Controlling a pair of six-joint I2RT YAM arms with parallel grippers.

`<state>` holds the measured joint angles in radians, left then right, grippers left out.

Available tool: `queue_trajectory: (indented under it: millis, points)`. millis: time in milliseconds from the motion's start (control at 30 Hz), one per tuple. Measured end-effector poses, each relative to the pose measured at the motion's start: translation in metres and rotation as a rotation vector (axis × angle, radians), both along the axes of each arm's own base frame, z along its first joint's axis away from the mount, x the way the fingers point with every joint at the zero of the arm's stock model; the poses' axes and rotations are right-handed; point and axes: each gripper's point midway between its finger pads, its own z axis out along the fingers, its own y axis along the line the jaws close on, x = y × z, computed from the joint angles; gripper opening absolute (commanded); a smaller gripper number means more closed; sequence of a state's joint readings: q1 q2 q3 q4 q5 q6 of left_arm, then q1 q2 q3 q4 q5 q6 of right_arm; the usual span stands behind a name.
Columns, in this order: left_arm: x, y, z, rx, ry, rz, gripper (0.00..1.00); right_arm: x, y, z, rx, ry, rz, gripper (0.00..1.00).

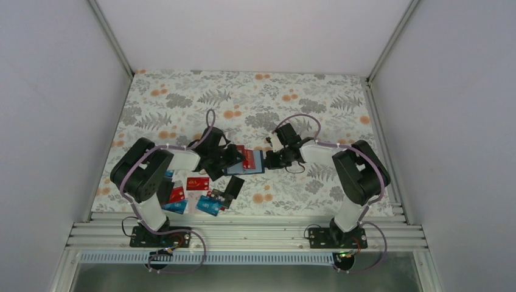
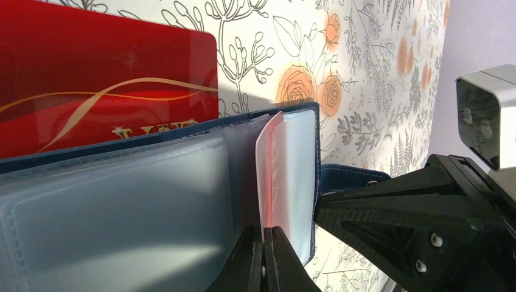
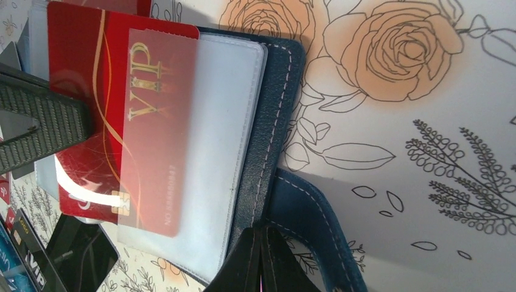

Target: Put the credit cards into the card holder

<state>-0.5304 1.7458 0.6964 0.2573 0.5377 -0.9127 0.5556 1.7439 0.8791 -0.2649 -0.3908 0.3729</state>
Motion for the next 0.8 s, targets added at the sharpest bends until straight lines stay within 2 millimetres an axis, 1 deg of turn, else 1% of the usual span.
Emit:
queue_trajectory:
  millis: [500, 800]
  points:
    - [-0.005, -0.005, -0.001, 0.010, -0.001, -0.019, 0.02, -0.001, 0.002, 0.000, 0.014, 0.001, 0.005, 0.04]
    - [-0.003, -0.018, -0.001, 0.004, -0.006, -0.044, 0.02, -0.001, 0.003, 0.000, 0.024, 0.002, 0.009, 0.04]
